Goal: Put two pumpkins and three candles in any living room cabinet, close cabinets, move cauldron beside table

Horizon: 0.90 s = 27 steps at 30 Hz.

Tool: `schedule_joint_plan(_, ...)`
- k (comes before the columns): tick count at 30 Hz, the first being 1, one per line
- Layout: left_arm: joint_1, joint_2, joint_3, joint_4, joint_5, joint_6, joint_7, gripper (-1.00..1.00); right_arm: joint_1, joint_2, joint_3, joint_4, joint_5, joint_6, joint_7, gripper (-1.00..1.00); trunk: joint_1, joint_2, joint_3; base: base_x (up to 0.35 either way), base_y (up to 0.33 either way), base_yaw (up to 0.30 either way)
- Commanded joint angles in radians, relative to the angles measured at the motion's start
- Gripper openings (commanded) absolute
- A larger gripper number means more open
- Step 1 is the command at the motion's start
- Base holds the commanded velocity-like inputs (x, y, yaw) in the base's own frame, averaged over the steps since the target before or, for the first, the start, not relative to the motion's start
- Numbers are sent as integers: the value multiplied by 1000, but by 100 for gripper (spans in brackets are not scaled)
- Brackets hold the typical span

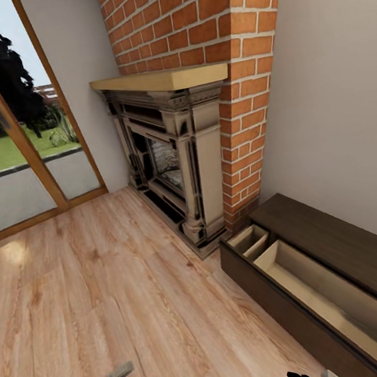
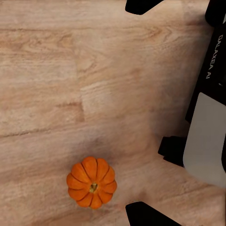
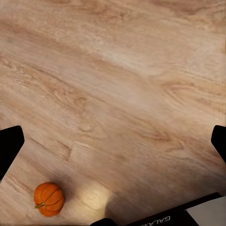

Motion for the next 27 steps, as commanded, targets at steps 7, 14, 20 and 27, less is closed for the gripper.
schedule_joint_plan(7, -1, 1, -7, -2, 10, 3, 9, 100, 0, 0, 10, 1, -10, -1, 3, 100, 0, -1, -1, 0, 53, 289)
schedule_joint_plan(14, -1, 1, -7, -2, 10, 2, 9, 100, 0, 0, 10, 1, -5, -1, 2, 100, 0, -1, -1, 0, 45, 290)
schedule_joint_plan(20, -1, 1, -7, -2, 10, 1, 9, 100, 0, 0, 10, 1, 1, -2, 2, 100, 0, -1, -1, 0, 4, 291)
schedule_joint_plan(27, -1, 1, -7, -2, 10, 1, 9, 100, 0, 1, 10, -1, 5, -3, -20, 100, 0, -1, -1, 0, 0, 291)
